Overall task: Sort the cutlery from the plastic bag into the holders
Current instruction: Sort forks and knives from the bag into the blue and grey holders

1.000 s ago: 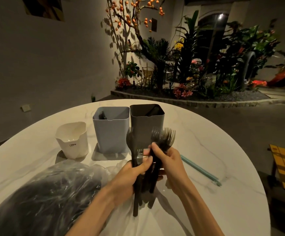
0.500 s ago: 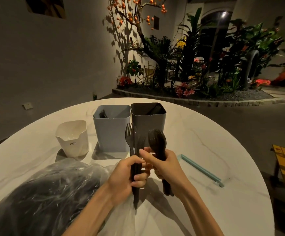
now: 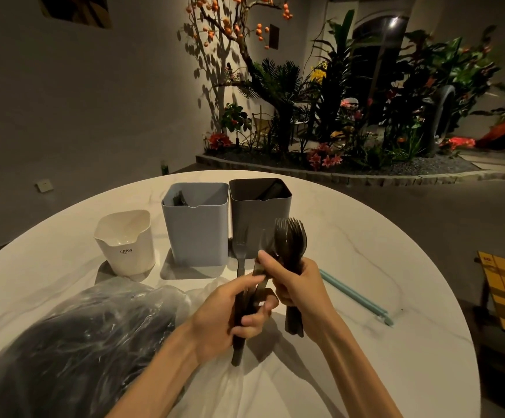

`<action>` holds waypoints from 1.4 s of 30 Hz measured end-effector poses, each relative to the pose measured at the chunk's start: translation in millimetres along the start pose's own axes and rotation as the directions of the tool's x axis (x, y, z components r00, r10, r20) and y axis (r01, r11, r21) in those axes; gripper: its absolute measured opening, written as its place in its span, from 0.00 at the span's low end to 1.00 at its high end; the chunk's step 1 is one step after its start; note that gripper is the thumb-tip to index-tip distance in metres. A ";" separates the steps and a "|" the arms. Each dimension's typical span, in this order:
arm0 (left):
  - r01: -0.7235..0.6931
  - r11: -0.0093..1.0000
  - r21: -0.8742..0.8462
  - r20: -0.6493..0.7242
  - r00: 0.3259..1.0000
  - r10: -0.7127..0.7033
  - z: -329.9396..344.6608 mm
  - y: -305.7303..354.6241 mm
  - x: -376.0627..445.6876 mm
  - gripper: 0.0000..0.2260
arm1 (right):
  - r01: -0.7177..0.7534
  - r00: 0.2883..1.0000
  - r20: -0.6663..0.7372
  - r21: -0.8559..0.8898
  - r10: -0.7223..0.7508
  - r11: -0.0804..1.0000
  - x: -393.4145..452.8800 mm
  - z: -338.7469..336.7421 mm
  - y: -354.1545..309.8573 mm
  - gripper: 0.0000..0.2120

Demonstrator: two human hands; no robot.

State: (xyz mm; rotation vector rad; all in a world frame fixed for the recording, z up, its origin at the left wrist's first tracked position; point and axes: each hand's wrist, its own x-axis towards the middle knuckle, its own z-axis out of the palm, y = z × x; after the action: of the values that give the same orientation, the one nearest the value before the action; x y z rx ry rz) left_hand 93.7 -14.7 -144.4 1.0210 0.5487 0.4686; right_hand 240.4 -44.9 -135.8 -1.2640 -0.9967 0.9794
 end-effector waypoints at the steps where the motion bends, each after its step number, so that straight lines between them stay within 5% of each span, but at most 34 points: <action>1: -0.033 0.999 0.012 -0.034 0.999 0.033 2.7 0.5 0.8 0.17 | 0.005 1.000 -0.027 0.019 -0.005 1.000 0.5 0.1 0.2 0.15; 9: -0.221 0.966 0.134 -0.461 0.849 0.258 -5.1 -5.2 14.1 0.14 | 0.074 0.950 -0.308 0.087 -0.044 0.993 9.0 -3.2 8.2 0.16; 12: -0.177 0.977 0.122 -0.397 0.893 0.212 -7.2 -4.2 10.7 0.15 | 0.069 0.979 -0.196 0.033 -0.061 0.997 8.4 0.6 10.0 0.19; 17: -0.171 0.974 -0.147 -0.277 0.953 0.125 -6.3 -5.0 6.6 0.20 | 0.055 0.998 -0.005 0.103 -0.055 0.993 -1.0 11.1 5.8 0.14; 21: -0.140 0.968 0.206 -0.367 0.907 0.209 3.4 -10.5 6.1 0.13 | 0.064 0.997 -0.044 0.008 -0.064 0.998 -4.1 16.0 5.7 0.18; 25: -0.195 0.959 0.206 -0.415 0.870 0.266 4.2 -14.7 9.0 0.14 | 0.114 0.988 -0.112 0.063 -0.106 0.992 -3.5 13.0 5.3 0.19; 29: -0.280 0.921 0.271 -0.431 0.820 0.376 3.2 -13.8 14.8 0.17 | 0.118 0.965 -0.232 -0.051 -0.127 0.992 0.8 10.1 6.8 0.18; 34: -0.375 0.881 0.289 -0.483 0.737 0.473 0.3 -10.9 14.2 0.14 | 0.109 0.957 -0.245 -0.182 -0.153 0.977 5.7 8.7 5.2 0.29; 42: -0.330 0.876 0.352 -0.472 0.745 0.471 -3.3 -12.0 16.4 0.13 | 0.261 0.930 -0.290 0.094 -0.224 0.961 -6.0 13.7 0.3 0.20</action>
State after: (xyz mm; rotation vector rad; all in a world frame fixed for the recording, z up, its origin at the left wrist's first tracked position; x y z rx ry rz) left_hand 105.5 -8.1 -159.8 1.2574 0.9188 1.1314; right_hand 225.6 -46.8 -135.7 -1.1017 -0.8324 0.6438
